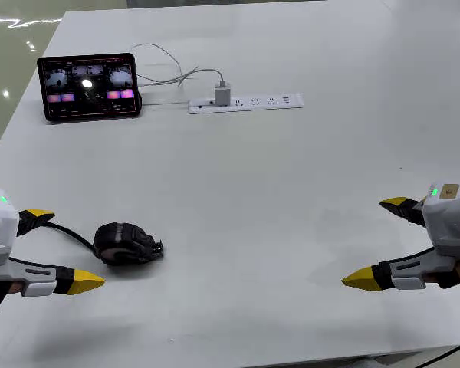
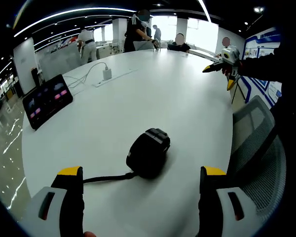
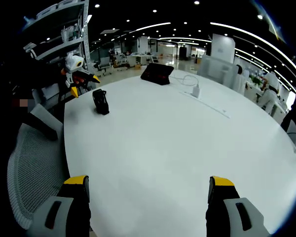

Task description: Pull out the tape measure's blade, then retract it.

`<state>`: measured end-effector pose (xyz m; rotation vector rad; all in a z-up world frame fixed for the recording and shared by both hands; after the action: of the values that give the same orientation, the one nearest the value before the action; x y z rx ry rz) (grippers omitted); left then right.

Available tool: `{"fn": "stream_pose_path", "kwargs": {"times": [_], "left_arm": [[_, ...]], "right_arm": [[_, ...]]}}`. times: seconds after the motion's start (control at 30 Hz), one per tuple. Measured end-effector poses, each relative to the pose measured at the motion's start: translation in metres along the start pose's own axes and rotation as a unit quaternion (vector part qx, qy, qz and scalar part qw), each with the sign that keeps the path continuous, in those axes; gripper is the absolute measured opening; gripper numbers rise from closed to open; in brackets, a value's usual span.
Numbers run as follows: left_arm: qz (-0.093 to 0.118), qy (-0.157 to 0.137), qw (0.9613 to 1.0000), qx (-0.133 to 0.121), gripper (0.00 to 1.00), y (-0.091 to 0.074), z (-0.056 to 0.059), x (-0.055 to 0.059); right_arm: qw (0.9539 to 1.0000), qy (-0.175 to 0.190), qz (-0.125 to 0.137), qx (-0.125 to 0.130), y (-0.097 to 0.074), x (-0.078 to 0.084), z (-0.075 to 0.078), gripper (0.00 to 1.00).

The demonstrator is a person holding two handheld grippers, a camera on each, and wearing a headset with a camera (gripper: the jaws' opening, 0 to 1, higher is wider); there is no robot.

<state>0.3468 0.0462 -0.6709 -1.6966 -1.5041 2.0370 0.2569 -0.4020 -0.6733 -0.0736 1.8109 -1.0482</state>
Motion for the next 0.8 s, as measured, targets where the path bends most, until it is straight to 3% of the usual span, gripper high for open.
{"fn": "stream_pose_path", "kwargs": {"times": [0.4,0.8], "left_arm": [[-0.012,0.047,0.9985,0.024,0.97,0.016,-0.001,-0.011],[-0.025,0.091,0.9941,0.054,0.99,0.033,0.001,-0.02]], "right_arm": [[0.9996,-0.022,-0.006,-0.017,0.022,-0.016,0.0,0.99],[0.9985,-0.041,0.002,-0.037,0.043,-0.042,-0.005,0.99]]}}
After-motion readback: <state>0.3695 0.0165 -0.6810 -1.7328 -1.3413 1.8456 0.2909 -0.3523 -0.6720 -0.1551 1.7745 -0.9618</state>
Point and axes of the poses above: the centre of the closed fingertips' face, and the gripper's own axes: y roughly forward along the fingers, z roughly to its right, x roughly out of its underside, the point moved 5 cm from there along -y, roughly backward along the fingers, and after that the axes turned 9 degrees about -x, right-handed, at the moved point
